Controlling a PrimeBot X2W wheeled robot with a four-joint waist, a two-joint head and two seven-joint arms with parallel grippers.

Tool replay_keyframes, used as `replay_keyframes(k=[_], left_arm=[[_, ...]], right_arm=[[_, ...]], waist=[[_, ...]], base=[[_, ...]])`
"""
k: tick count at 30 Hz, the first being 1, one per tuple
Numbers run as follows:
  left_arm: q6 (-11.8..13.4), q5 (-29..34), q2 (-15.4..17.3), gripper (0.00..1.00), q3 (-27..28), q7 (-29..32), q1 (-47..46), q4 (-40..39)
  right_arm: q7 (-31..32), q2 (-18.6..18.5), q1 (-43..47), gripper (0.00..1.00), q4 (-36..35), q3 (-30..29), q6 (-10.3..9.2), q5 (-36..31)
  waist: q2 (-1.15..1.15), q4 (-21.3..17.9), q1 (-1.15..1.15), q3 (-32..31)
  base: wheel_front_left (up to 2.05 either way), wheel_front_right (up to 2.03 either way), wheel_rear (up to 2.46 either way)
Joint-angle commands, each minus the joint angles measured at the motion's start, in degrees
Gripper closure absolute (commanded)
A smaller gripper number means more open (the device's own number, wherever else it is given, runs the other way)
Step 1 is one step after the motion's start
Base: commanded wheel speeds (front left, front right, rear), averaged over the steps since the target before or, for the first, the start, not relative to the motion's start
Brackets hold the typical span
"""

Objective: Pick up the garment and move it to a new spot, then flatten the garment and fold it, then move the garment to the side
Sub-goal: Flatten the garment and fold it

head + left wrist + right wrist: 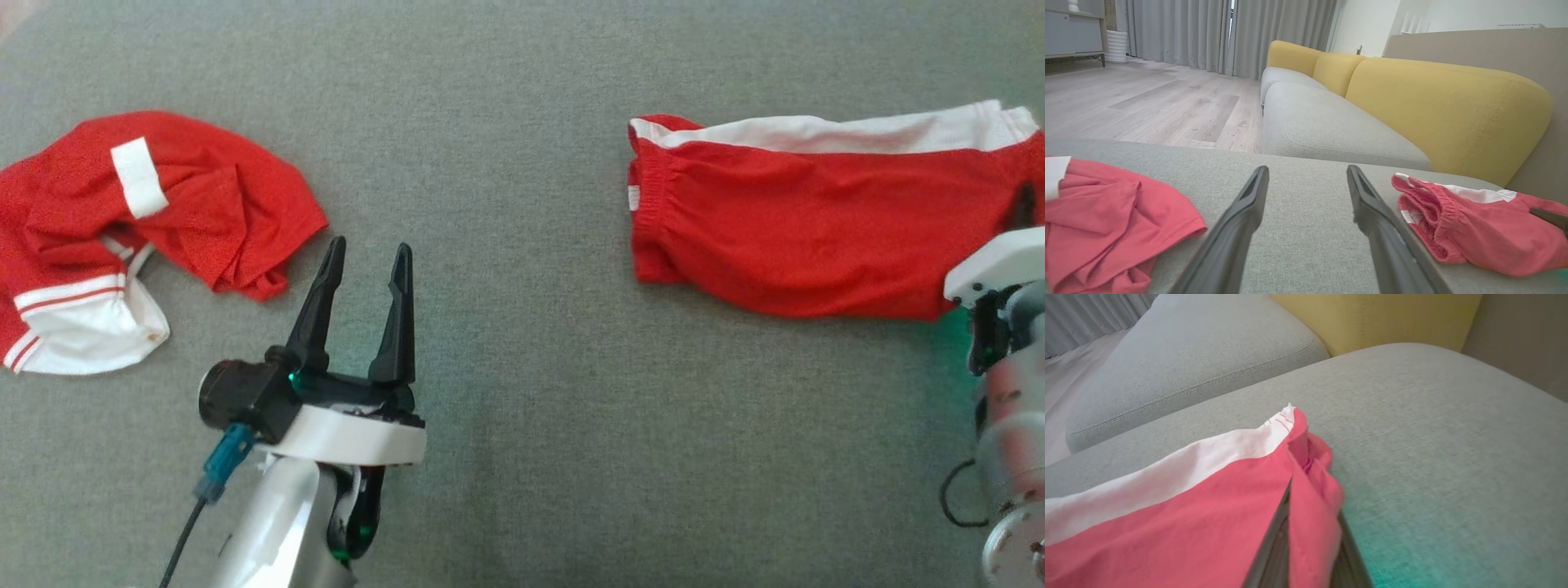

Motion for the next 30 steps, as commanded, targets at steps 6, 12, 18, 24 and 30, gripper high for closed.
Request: replay_keyframes(k=[6, 12, 18, 24, 30], left_arm=[[0.25, -0.55, 0.20, 0.00, 1.92, -0.30, 0.90, -1.31], [0.29, -0.50, 0.20, 0.00, 1.88, -0.30, 1.35, -1.10], [0.33, -0.34, 0.20, 0.00, 2.30, -0.30, 2.38, -0.85], [0.17, -0.58, 0.20, 0.00, 1.73, -0.30, 2.93, -0.59], [0.31, -0.87, 0.20, 0.00, 1.23, -0.30, 3.26, -0.39]], right_arm=[[-1.97, 1.34, -0.55, 1.00, -3.05, 2.08, -0.05, 0.47], [-2.47, 4.32, -1.08, 1.00, -4.20, 5.17, -0.05, 0.56], [-2.69, 6.99, -1.60, 1.00, -4.76, 11.14, -0.05, 2.54], [-2.72, 7.33, -3.68, 1.00, -1.83, 25.56, -0.05, 14.08], [-2.72, 7.34, 0.23, 1.00, -6.56, 46.96, -0.05, 31.88]], waist=[[0.00, -0.49, 0.00, -1.82], [0.00, 0.06, 0.00, -3.65], [0.00, 1.13, 0.00, -6.06], [0.00, 2.87, 0.00, -7.22], [0.00, 4.48, 0.00, -7.72]], base=[[0.00, 0.00, 0.00], [0.00, 0.00, 0.00], [0.00, 0.00, 0.00], [0.00, 0.00, 0.00], [0.00, 0.00, 0.00]])
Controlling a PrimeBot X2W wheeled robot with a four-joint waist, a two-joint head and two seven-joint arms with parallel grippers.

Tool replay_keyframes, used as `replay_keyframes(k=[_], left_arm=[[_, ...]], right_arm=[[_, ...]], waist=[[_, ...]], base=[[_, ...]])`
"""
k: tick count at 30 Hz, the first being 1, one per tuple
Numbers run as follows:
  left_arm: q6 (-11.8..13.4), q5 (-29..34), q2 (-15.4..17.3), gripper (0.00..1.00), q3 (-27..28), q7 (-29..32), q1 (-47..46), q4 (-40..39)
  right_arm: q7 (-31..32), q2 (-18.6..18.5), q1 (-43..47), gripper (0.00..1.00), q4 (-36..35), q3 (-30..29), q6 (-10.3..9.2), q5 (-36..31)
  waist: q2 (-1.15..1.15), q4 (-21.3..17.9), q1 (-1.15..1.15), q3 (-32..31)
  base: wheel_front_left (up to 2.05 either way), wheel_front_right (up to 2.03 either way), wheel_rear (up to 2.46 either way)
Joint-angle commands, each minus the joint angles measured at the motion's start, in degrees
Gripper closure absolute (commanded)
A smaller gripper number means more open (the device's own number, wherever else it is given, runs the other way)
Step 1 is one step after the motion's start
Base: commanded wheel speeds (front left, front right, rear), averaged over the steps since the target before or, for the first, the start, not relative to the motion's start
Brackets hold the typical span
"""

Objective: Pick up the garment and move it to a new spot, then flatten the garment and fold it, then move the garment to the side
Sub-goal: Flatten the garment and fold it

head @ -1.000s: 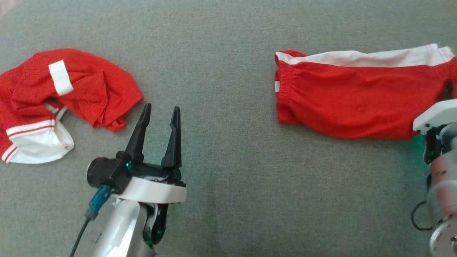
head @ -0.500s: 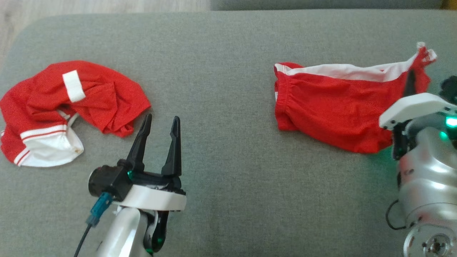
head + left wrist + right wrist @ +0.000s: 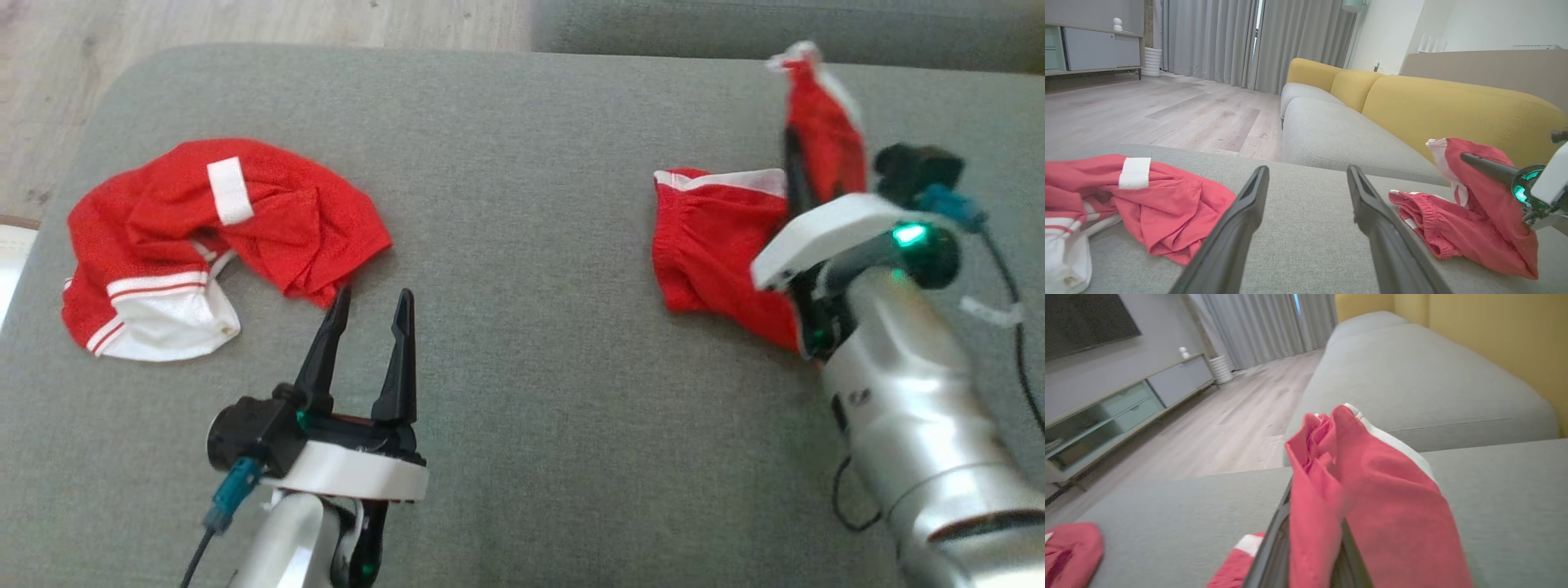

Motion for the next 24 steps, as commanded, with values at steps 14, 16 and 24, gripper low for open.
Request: replay_keyframes(k=[14, 16, 24], left_arm=[[0.90, -0.43, 0.18, 0.00, 2.19, -0.30, 0.26, -1.76], [0.95, -0.43, 0.18, 0.00, 2.42, -0.30, 0.27, -1.68], [0.75, 0.08, 0.18, 0.00, 3.46, -0.30, 0.22, -2.07]], right_arm=[[1.73, 1.09, 7.53, 0.00, -7.78, 25.34, -0.05, 16.25], [2.07, 1.09, 7.76, 0.00, -9.09, 28.07, -0.05, 18.43], [0.26, 1.09, 6.48, 0.00, -11.78, 30.79, -0.05, 22.30]], waist=[[0.00, 0.35, 0.00, -0.42], [0.00, -0.33, 0.00, -0.57], [0.00, -3.88, 0.00, -1.58]], base=[[0.00, 0.00, 0.00], [0.00, 0.00, 0.00], [0.00, 0.00, 0.00]])
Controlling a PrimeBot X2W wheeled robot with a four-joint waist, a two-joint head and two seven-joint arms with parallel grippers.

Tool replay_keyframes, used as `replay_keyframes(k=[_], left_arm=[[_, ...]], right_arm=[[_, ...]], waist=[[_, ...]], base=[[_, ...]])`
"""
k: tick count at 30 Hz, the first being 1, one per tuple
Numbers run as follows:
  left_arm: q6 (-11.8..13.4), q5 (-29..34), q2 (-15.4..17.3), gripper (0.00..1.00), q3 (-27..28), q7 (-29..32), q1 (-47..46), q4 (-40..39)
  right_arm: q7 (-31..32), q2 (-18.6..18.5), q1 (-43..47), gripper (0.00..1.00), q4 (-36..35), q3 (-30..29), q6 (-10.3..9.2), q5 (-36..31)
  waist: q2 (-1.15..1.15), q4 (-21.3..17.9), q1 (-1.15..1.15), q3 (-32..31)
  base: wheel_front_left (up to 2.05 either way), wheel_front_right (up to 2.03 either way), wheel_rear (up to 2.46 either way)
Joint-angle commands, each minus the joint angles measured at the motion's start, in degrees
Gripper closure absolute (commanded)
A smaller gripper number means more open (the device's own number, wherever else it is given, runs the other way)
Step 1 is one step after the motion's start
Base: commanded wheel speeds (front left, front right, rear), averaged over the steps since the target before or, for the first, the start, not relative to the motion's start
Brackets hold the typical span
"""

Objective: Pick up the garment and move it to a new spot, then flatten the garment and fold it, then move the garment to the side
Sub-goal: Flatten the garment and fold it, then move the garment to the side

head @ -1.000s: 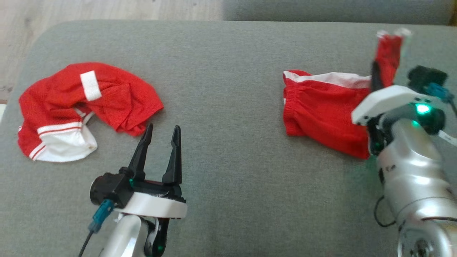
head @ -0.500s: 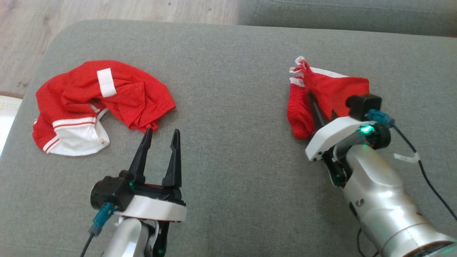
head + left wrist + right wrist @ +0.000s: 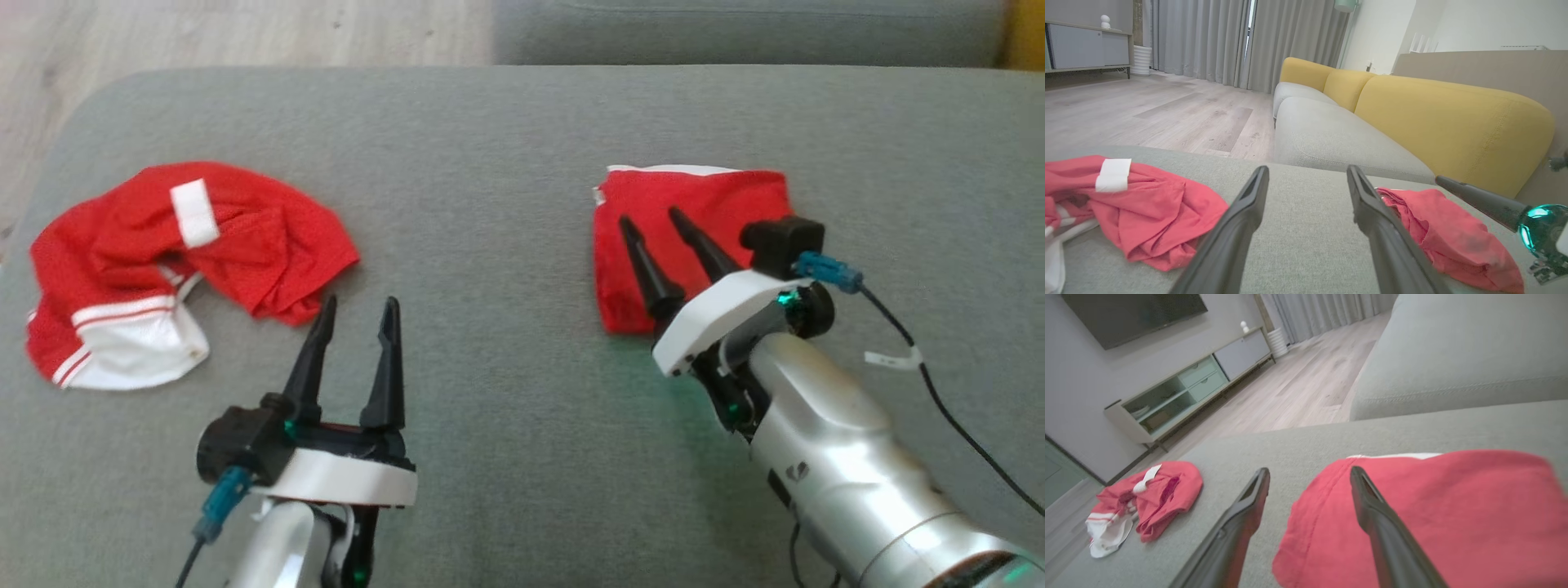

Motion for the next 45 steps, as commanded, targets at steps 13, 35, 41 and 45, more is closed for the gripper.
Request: replay_keyframes(k=[13, 35, 41, 45], left_arm=[[-0.23, 0.83, 0.17, 0.00, 4.76, -0.30, -2.26, -6.00], [-2.15, 2.32, 0.17, 0.00, 5.11, -0.30, -0.20, -5.60], [-2.31, 2.23, 0.17, 0.00, 4.72, -0.30, -0.77, -5.92], [-2.40, 2.19, 0.17, 0.00, 4.23, -0.30, -1.32, -6.04]], right_arm=[[-1.67, -1.37, 7.50, 0.00, -16.13, -28.34, -0.04, -24.06], [-1.68, 1.03, 26.36, 0.00, -36.32, -38.66, -0.04, -31.28], [-1.69, 1.03, 25.29, 0.00, -36.18, -39.46, -0.04, -31.74], [-1.69, 1.03, 23.80, 0.00, -34.74, -39.55, -0.04, -32.53]], waist=[[0.00, -8.76, 0.00, -0.88], [0.00, -12.58, 0.00, -0.53], [0.00, -11.66, 0.00, 0.13], [0.00, -10.60, 0.00, 0.99]], base=[[0.00, 0.00, 0.00], [0.00, 0.00, 0.00], [0.00, 0.00, 0.00], [0.00, 0.00, 0.00]])
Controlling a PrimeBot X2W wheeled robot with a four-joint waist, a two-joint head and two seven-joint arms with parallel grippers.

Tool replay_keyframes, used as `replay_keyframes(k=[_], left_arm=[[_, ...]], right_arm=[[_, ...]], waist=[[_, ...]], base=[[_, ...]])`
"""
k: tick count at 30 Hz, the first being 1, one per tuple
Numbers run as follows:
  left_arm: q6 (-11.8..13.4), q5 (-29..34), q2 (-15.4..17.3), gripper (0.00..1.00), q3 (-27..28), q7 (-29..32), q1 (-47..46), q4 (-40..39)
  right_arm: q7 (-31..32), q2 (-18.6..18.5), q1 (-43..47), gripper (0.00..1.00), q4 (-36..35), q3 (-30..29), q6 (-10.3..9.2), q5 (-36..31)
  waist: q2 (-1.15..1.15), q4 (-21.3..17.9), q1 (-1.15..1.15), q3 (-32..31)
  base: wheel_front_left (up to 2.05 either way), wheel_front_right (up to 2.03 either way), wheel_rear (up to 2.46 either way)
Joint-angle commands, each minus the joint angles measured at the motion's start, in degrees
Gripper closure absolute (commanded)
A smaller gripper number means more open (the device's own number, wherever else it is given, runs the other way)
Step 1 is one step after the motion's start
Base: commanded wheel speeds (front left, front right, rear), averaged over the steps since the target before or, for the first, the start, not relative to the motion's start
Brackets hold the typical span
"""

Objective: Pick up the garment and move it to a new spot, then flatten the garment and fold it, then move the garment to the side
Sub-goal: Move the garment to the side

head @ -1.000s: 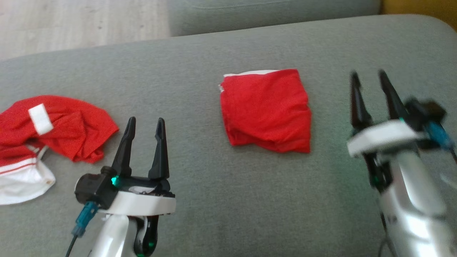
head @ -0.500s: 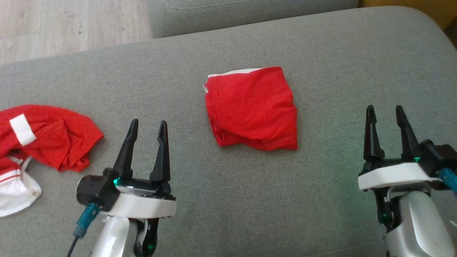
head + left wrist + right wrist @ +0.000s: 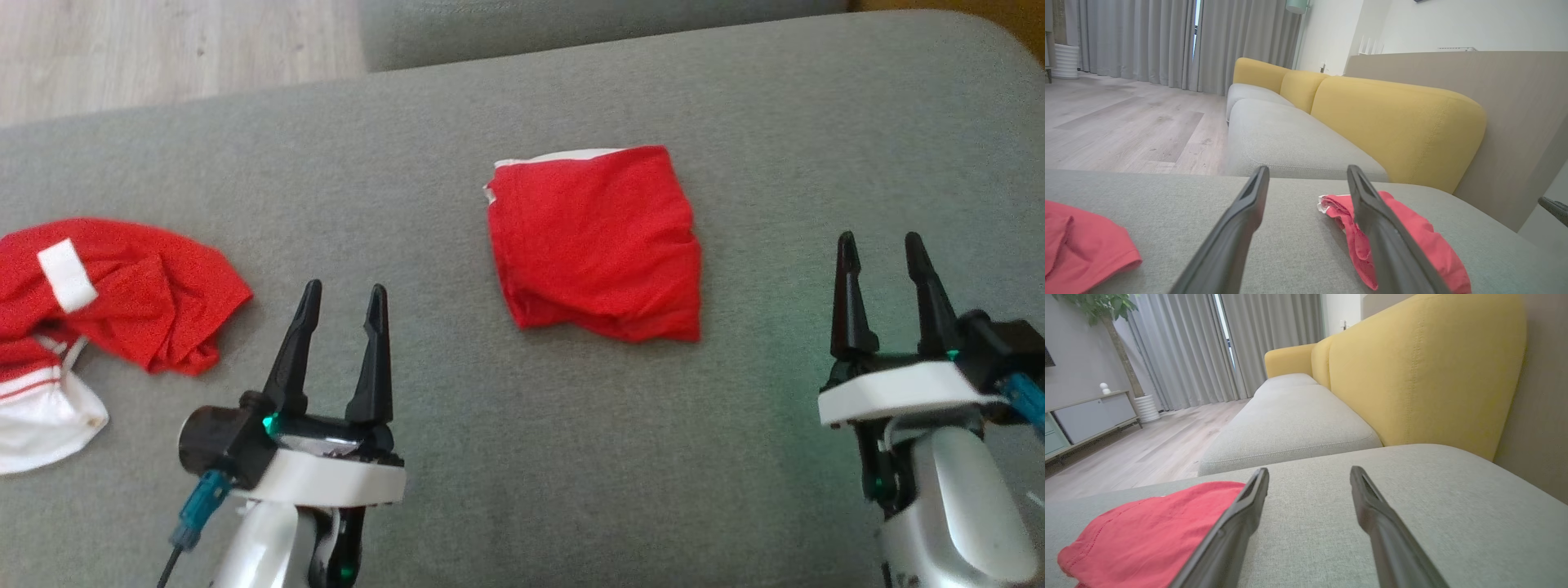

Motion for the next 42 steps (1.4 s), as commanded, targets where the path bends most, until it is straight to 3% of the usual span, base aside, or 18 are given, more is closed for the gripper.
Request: replay_keyframes(k=[1, 8, 16, 26, 27, 28, 35, 37, 42], left_arm=[[-0.27, 0.55, 0.16, 0.00, 1.43, -0.29, -2.45, -1.90], [-0.40, -0.09, 0.16, 0.00, -0.19, -0.29, -4.15, -1.79], [-0.49, -0.85, 0.16, 0.00, -2.36, -0.29, -5.71, -0.79], [-0.16, -1.52, 0.16, 0.00, -3.61, -0.29, -7.16, -0.38], [-0.10, -1.50, 0.16, 0.00, -3.62, -0.29, -7.14, -0.34], [-0.05, -1.46, 0.16, 0.00, -3.55, -0.29, -7.09, -0.31], [0.00, -0.85, 0.16, 0.00, -2.05, -0.29, -6.64, -0.03], [-0.06, -0.80, 0.16, 0.00, -1.84, -0.29, -6.70, -0.24], [-0.13, -0.83, 0.16, 0.00, -1.57, -0.29, -6.83, -0.62]], right_arm=[[-0.60, -0.10, -2.90, 0.00, -1.45, 1.29, -0.04, -0.39], [2.39, -0.10, -9.20, 0.00, 5.51, 1.82, -0.04, 0.25], [7.36, -0.10, -16.83, 0.00, 19.76, 6.60, -0.04, 5.76], [6.81, -0.09, -23.76, 0.00, 35.14, 13.22, -0.04, 9.76], [6.50, -0.09, -24.22, 0.66, 36.18, 13.92, -0.04, 9.74], [5.96, -0.09, -24.68, 1.00, 37.07, 14.54, -0.04, 9.50], [1.75, -0.25, -28.71, 1.00, 41.49, 12.94, -0.04, 1.19], [1.06, -2.64, -29.78, 1.00, 41.63, 11.53, -0.04, -3.64], [1.96, -10.26, -30.77, 1.00, 41.07, 11.68, -0.04, -8.49]], waist=[[0.00, 0.68, 0.00, 0.64], [0.00, 4.44, 0.00, 4.12], [0.00, 8.39, 0.00, 6.79], [0.00, 10.73, 0.00, 8.45], [0.00, 10.68, 0.00, 8.43], [0.00, 10.52, 0.00, 8.36], [0.00, 7.51, 0.00, 7.27], [0.00, 6.39, 0.00, 6.98], [0.00, 5.52, 0.00, 7.12]], base=[[0.00, 0.00, 0.00], [0.00, 0.00, 0.00], [0.00, 0.00, 0.00], [0.00, 0.00, 0.00], [0.00, 0.00, 0.00], [0.00, 0.00, 0.00], [0.00, 0.00, 0.00], [0.00, 0.00, 0.00], [0.00, 0.00, 0.00]])
